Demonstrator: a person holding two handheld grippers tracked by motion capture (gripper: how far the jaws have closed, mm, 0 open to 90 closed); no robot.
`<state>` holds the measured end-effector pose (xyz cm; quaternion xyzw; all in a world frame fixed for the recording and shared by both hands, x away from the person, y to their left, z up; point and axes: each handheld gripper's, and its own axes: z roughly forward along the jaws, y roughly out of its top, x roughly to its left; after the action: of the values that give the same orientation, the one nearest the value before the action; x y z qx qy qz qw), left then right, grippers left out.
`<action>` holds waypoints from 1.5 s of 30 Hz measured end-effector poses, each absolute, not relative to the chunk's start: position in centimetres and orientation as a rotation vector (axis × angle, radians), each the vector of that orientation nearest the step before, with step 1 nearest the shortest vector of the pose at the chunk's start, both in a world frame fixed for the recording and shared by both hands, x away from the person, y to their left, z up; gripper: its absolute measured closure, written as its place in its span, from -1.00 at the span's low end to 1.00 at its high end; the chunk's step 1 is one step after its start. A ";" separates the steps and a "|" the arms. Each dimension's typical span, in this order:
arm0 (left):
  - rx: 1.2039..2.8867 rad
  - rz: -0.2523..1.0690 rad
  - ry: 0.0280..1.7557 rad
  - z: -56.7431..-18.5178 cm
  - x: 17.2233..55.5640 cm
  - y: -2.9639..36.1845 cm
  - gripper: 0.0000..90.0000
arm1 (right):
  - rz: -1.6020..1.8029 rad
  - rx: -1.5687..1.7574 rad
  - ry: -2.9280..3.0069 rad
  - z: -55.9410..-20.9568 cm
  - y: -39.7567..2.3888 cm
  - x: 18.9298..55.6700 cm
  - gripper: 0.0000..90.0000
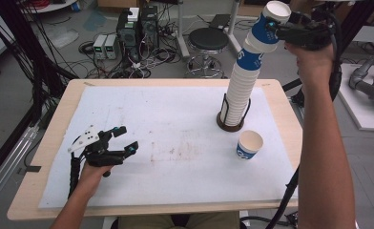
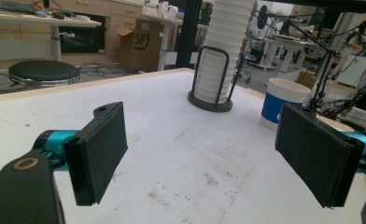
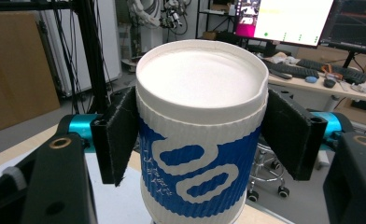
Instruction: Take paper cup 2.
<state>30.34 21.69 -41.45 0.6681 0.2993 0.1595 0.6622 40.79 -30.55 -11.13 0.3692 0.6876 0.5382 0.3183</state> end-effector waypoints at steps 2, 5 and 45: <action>1.510 0.360 0.674 -41.5 30.4 21.7 -0.63 | 1.417 0.968 1.811 -11.0 -30.7 40.5 -0.32; 1.512 0.361 0.673 -41.5 30.4 21.7 -0.63 | 1.421 0.958 1.821 -11.0 -30.8 40.0 -0.32; 1.521 0.338 0.648 -41.6 30.2 21.0 -0.63 | 1.605 0.738 2.100 -22.3 -28.8 32.7 -0.32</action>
<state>30.19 21.00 -41.58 0.6736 0.2868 0.1498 0.6645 32.75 -28.79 -22.35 0.2636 0.7502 0.5734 0.1973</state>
